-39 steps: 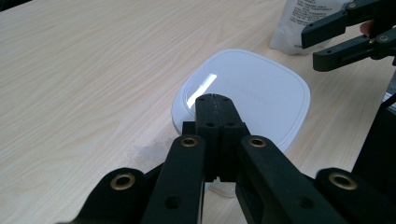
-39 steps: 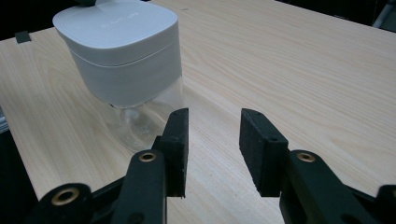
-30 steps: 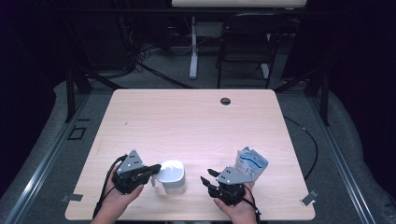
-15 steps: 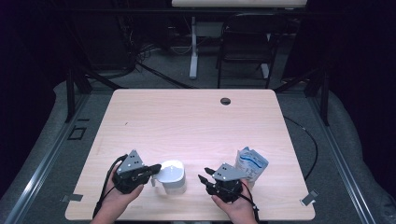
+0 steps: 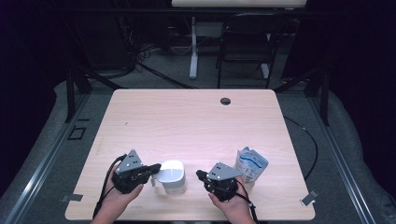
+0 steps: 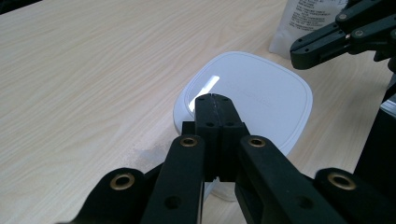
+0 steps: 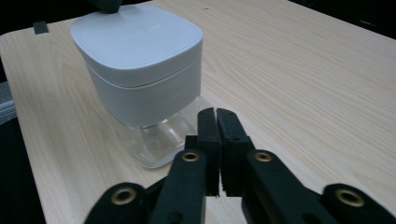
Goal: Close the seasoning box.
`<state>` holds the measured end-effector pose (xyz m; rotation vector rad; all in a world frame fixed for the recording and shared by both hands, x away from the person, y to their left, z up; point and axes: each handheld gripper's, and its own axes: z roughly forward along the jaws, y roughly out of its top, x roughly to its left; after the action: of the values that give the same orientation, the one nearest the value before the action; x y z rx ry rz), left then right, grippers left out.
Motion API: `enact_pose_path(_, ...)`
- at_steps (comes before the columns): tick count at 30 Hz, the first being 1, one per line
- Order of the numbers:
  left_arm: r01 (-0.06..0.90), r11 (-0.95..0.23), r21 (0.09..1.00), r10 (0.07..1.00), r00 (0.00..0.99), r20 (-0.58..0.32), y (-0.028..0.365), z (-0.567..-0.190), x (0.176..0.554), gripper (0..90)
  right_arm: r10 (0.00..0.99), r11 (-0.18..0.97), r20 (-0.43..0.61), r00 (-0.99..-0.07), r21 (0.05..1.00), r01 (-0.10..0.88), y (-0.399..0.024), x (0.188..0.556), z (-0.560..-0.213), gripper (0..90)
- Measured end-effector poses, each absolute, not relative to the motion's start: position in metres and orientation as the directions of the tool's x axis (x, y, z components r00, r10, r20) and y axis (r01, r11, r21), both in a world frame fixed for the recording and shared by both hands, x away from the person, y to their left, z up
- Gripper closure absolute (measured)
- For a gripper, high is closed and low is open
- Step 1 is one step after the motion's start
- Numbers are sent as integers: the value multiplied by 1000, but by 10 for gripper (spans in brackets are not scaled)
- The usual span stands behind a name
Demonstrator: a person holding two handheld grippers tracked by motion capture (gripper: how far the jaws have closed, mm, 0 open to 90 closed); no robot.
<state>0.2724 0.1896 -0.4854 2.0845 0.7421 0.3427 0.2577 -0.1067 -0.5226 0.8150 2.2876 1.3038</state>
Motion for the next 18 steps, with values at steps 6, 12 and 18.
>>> enact_pose_path(6,380,-442,813,620,784,-30,190,-485,273,900,629,426,-69,-774,864,269,-101,257,-520,900)
enact_pose_path(12,380,-441,813,619,785,-31,190,-485,273,900,622,423,-72,-780,869,257,-97,257,-516,900)
enact_pose_path(18,383,-438,813,621,783,-35,192,-486,272,900,613,436,-78,-786,864,254,-95,258,-515,900)
